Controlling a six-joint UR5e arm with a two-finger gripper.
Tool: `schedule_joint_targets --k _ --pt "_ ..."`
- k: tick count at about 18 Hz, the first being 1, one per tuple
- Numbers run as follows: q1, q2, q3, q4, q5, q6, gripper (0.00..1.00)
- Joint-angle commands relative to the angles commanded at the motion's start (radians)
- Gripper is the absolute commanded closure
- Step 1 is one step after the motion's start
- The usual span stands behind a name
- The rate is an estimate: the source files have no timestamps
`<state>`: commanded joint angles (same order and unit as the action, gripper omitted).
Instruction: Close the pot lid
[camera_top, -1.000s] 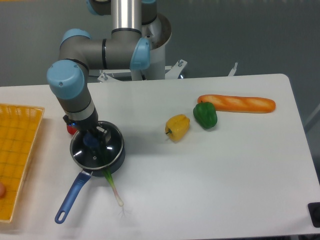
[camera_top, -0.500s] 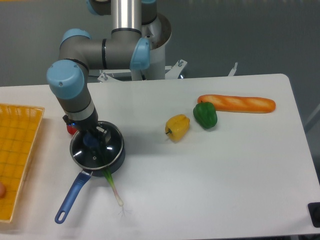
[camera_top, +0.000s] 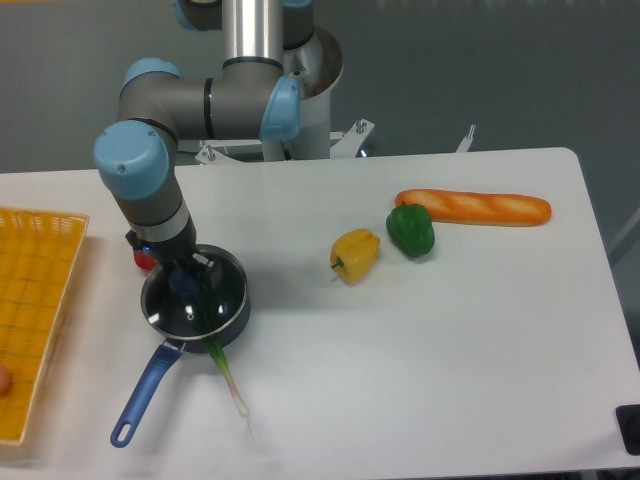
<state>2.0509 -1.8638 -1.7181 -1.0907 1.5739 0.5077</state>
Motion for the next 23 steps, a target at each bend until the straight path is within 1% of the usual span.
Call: schedule_joint_targets --k 6,7,8,10,13,16,19,23 --pt "0.002 0.0 0.008 -0.002 0.0 0.003 0.24" --pt "0.003 0.0 0.011 -0.002 0.0 0.005 0.23" --pt "0.006 0.002 0.012 -0.002 0.002 0.011 0.19" --pt "0.012 0.002 0.024 -0.002 0.002 0.044 0.07" --pt "0.032 0.005 0.038 -0.005 0.0 0.067 0.01" --pt "0.044 0.006 0.061 -0.005 0.005 0.09 0.0" --pt "0.07 0.011 0.089 -0.006 0.006 0.165 0.0" --pt "0.124 0.037 0.086 -0.02 0.005 0.343 0.0"
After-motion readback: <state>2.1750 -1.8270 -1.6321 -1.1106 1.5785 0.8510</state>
